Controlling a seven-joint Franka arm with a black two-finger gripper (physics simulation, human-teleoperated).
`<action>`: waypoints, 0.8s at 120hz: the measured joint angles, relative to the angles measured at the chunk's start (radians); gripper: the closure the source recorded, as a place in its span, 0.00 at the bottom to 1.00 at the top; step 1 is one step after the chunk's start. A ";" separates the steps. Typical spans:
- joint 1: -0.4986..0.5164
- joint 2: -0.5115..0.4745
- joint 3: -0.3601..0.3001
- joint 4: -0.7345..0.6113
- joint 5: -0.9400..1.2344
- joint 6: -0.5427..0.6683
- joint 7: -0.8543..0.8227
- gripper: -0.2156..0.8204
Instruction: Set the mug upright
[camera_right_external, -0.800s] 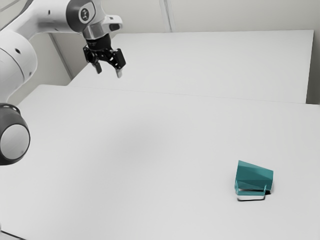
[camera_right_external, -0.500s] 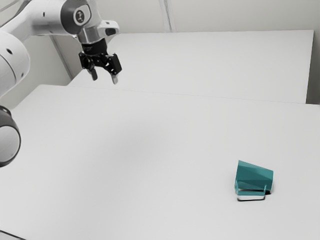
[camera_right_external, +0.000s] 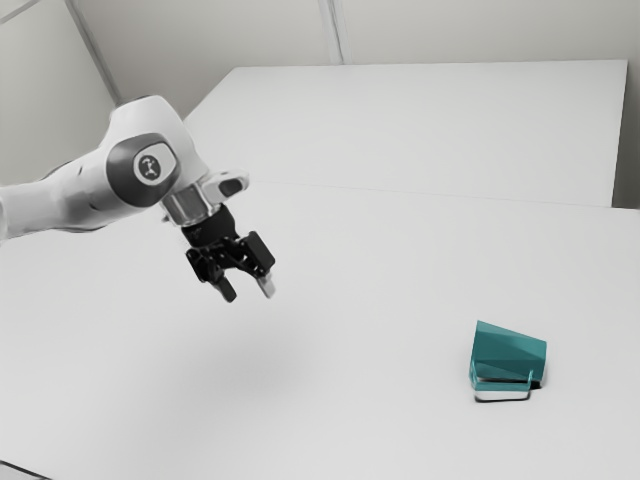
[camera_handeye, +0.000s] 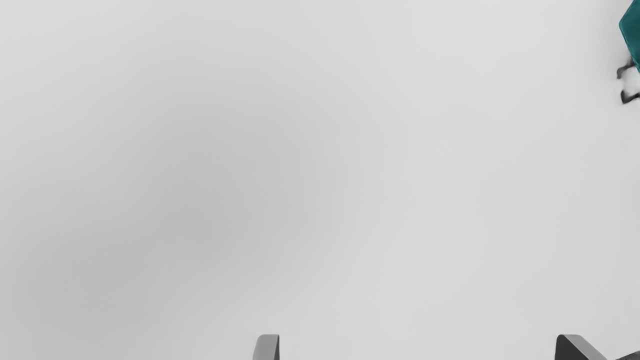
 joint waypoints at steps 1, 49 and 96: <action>-0.005 -0.001 0.000 -0.010 -0.011 0.009 0.000 0.21; -0.137 0.103 -0.066 -0.152 -0.502 0.350 0.121 0.21; -0.245 0.308 -0.073 0.002 -0.628 0.533 0.304 0.21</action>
